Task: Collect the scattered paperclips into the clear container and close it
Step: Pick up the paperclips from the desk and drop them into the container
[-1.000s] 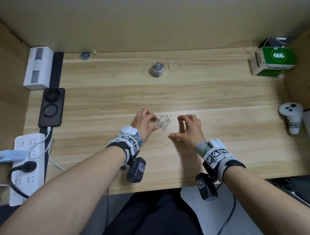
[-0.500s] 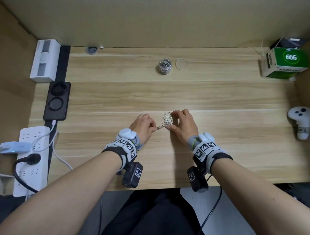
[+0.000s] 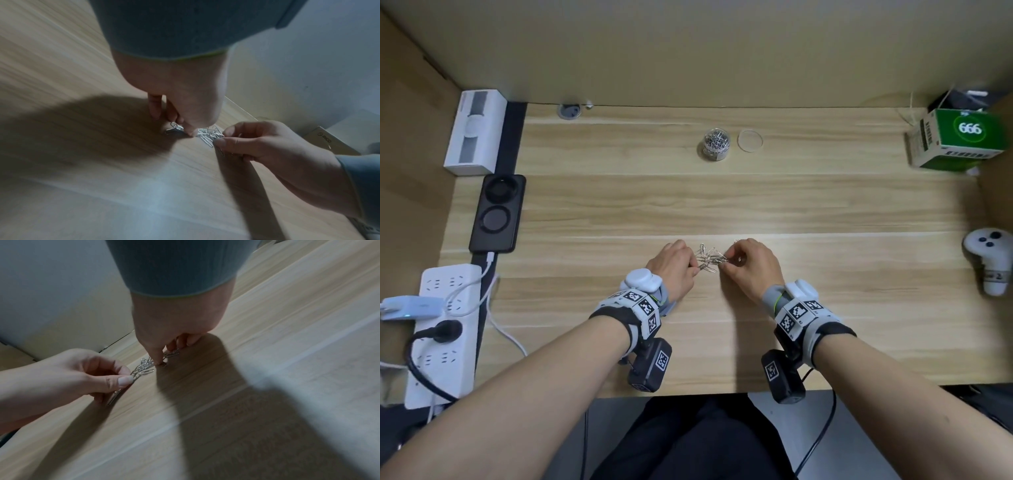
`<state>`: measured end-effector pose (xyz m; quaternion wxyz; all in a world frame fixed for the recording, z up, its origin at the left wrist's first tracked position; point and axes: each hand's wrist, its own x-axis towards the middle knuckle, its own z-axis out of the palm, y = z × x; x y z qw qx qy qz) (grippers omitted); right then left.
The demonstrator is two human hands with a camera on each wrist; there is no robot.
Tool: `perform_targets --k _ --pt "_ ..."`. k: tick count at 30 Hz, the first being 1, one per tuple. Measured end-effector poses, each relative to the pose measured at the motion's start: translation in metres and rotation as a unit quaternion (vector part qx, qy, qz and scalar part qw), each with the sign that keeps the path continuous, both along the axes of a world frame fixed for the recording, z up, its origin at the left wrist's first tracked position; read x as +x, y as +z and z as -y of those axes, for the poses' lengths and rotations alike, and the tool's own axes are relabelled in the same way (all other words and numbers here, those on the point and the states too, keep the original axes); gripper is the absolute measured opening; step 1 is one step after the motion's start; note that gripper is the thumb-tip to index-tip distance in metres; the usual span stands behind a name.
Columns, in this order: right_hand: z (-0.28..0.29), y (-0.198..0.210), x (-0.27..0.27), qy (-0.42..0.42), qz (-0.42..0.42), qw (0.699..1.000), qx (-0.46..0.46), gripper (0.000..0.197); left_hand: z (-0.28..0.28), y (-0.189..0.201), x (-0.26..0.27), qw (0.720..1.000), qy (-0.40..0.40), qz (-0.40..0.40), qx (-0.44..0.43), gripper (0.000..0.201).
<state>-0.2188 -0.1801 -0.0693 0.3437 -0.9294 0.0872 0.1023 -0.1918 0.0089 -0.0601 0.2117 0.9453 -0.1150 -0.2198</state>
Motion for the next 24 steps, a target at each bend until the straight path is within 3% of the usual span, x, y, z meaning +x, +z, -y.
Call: perform_targets --k 9,13,24 --pt "0.010 0.009 0.015 -0.023 -0.066 0.997 0.016 0.001 0.009 0.010 0.023 1.000 0.011 -0.007 -0.002 0.007" --pt "0.019 0.013 0.028 -0.052 -0.067 0.994 0.073 0.010 0.015 0.019 0.043 1.000 0.013 -0.005 -0.009 0.009" --pt "0.041 0.037 0.144 -0.158 -0.002 0.958 0.241 0.021 0.053 0.056 0.162 0.990 0.112 0.056 -0.071 0.010"
